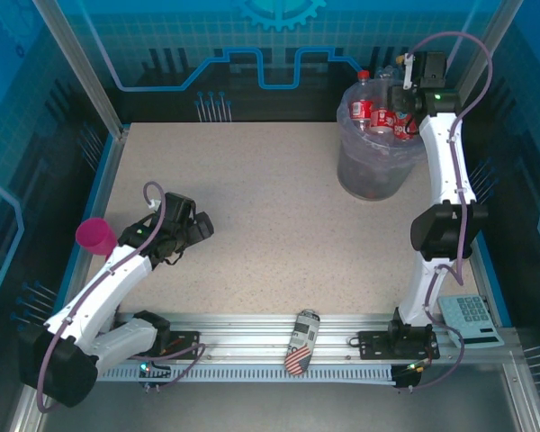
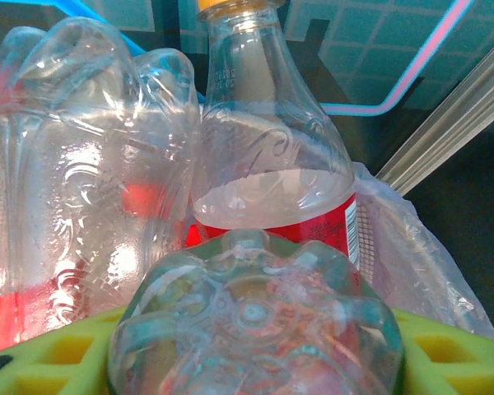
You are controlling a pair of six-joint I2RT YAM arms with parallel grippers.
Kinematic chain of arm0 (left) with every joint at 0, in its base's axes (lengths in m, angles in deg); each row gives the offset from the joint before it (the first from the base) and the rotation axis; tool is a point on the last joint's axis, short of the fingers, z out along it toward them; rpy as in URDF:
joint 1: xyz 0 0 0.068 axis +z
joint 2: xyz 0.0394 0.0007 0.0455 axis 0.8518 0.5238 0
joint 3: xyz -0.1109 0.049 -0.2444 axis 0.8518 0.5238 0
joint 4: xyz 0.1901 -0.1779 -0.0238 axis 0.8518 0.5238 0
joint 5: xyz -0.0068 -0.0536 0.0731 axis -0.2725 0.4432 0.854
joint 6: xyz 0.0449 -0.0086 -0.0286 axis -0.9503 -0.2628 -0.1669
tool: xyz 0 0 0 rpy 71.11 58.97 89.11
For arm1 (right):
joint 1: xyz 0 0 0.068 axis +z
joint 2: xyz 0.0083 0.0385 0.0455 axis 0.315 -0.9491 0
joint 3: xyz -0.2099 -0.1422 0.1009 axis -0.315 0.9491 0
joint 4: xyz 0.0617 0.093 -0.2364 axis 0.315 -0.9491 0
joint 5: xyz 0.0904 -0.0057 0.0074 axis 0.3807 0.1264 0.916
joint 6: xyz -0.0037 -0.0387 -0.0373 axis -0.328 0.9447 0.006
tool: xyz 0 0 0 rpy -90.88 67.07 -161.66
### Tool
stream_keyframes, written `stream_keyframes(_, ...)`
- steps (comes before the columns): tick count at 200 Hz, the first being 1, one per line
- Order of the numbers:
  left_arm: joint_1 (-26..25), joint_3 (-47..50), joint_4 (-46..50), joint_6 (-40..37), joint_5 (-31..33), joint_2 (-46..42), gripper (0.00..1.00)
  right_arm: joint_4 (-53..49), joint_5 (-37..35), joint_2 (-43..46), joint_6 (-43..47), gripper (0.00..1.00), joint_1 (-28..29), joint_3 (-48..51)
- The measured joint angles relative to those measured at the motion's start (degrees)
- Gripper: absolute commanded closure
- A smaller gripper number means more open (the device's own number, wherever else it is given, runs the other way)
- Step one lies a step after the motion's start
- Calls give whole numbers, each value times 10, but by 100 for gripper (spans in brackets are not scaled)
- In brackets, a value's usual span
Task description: Put the plastic bottles in the bin
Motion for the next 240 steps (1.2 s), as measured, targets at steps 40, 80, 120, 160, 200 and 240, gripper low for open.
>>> stream_keyframes(40,0,0,0,0,0,0,4,-33,-2,0,0,16,0,-32)
stream_keyframes(80,0,0,-2,0,0,4,4,-43,-6,9,4,18,0,-69)
stream_keyframes(120,0,1,-4,0,0,5,4,-46,-4,26,3,37,0,-75)
stream_keyframes(160,0,16,-11,0,0,5,4,-16,7,84,-9,56,0,65)
stream_keyframes(200,2,23,-10,0,0,1,4,61,25,129,-25,57,-4,179)
stream_keyframes(240,4,23,-10,1,0,-1,3,60,27,134,-23,45,-7,177)
